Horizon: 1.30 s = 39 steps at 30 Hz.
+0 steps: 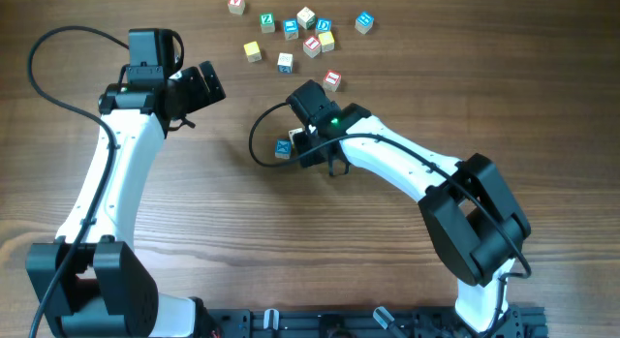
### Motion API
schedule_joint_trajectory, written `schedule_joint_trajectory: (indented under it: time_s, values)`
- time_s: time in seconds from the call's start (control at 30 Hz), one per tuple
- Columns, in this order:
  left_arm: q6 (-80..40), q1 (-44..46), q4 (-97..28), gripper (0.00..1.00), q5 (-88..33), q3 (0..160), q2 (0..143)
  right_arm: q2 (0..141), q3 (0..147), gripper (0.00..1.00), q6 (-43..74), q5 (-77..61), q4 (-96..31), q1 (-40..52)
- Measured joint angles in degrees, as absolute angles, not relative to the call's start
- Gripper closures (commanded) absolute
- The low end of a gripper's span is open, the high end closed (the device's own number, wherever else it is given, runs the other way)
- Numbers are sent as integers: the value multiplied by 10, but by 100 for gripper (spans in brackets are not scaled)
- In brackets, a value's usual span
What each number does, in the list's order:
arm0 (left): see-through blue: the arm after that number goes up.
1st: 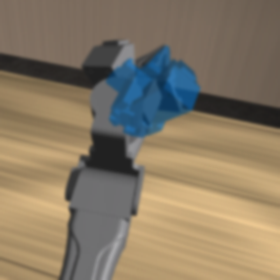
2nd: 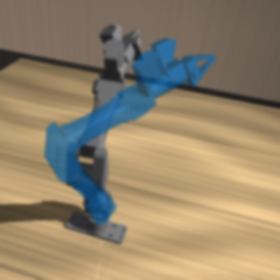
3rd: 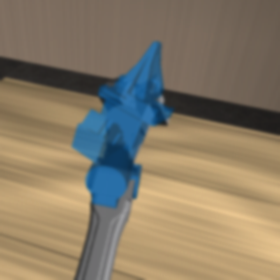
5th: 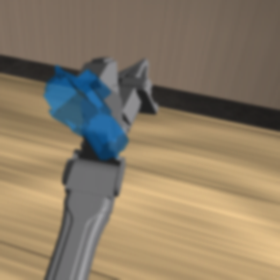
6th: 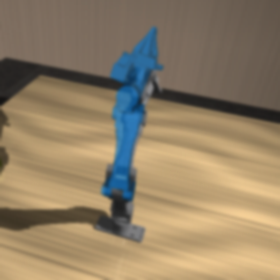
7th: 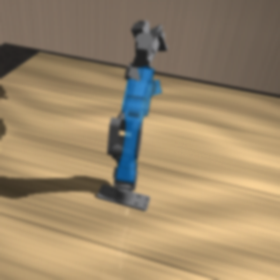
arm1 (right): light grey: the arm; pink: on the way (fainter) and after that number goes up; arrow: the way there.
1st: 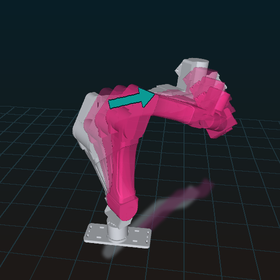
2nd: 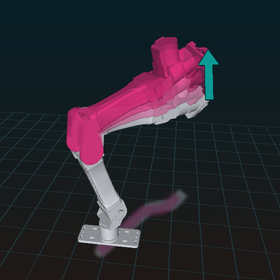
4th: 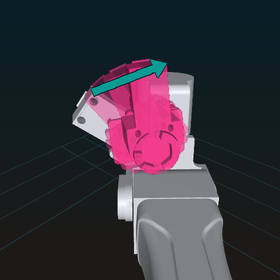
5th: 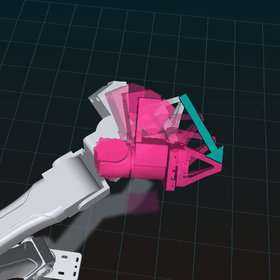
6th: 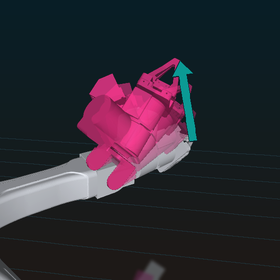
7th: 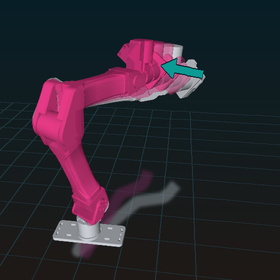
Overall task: Form a circle
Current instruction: 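Open the right gripper to release the green N block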
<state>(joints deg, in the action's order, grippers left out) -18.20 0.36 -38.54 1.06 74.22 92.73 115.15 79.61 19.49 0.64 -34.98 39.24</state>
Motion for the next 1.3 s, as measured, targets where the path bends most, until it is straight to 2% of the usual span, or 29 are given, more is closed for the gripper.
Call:
schedule_joint_trajectory:
  time_s: [0.17, 0.23, 0.33, 0.43, 0.5, 0.63, 0.87, 1.07, 1.3]
  values:
    - [-182, 4, -385, 0, 11, 742, 927, 1152, 796, 55, 195, 7, -350, 392]
    - [-182, 4, -385, 0, 11, 742, 927, 1152, 796, 59, 195, 7, -350, 392]
    - [-182, 4, -385, 0, 11, 742, 927, 1152, 796, 60, 199, 7, -351, 392]
    - [-182, 4, -385, 0, 11, 742, 927, 1152, 796, 49, 205, 6, -353, 392]
    - [-182, 4, -385, 0, 11, 742, 927, 1152, 796, 49, 210, 7, -353, 392]
    - [-182, 4, -385, 0, 11, 742, 927, 1152, 796, 57, 212, 7, -353, 392]
    - [-182, 4, -385, 0, 11, 742, 927, 1152, 796, 51, 212, 7, -353, 392]
    - [-182, 4, -385, 0, 11, 742, 927, 1153, 796, 57, 212, 7, -350, 392]
    - [-182, 4, -385, 0, 11, 742, 927, 1163, 796, 67, 212, 7, -349, 392]
